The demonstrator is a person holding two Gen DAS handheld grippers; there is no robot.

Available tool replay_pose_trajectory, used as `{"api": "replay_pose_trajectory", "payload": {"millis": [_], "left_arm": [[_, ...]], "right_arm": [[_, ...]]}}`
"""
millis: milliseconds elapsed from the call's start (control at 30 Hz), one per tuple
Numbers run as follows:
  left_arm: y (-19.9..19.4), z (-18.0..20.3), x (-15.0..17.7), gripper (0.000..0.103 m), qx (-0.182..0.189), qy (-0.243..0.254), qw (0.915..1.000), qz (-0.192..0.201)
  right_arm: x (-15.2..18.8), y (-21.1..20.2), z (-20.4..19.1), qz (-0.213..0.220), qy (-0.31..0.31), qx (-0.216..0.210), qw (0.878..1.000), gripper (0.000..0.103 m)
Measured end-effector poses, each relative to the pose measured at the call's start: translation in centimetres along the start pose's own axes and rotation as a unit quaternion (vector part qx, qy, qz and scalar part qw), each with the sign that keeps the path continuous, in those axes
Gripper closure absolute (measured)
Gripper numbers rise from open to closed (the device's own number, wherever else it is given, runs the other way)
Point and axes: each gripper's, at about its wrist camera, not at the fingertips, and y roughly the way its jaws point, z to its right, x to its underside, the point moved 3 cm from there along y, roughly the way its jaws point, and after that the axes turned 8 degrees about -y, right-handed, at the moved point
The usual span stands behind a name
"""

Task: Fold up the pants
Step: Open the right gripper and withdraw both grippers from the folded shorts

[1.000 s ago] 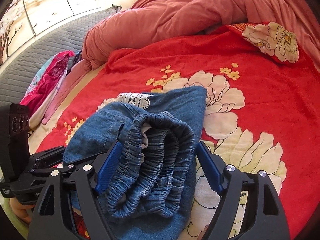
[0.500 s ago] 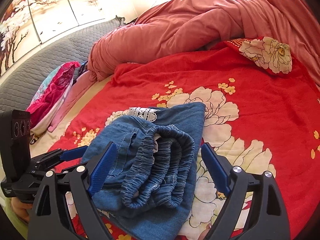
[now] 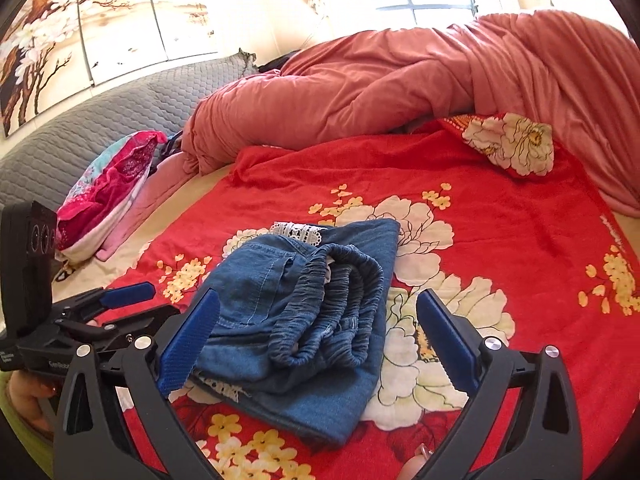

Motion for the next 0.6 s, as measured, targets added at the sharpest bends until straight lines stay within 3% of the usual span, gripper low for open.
{"api": "replay_pose_trajectory", "payload": {"millis": [333, 600], "left_arm": [[-3.4, -0.3, 3.2, 0.01, -0.019, -0.004, 0.9993, 0.031], [-3.9, -1.2, 7.1, 0.01, -0.028, -0.012, 0.9994, 0.014]], "right_arm": [[3.4, -3.8, -2.5, 0.025, -0.049, 0.044, 0.998, 0.005], [6.8, -5.2, -2.7, 0.017, -0.043, 0.063, 0.997, 0.005]]}}
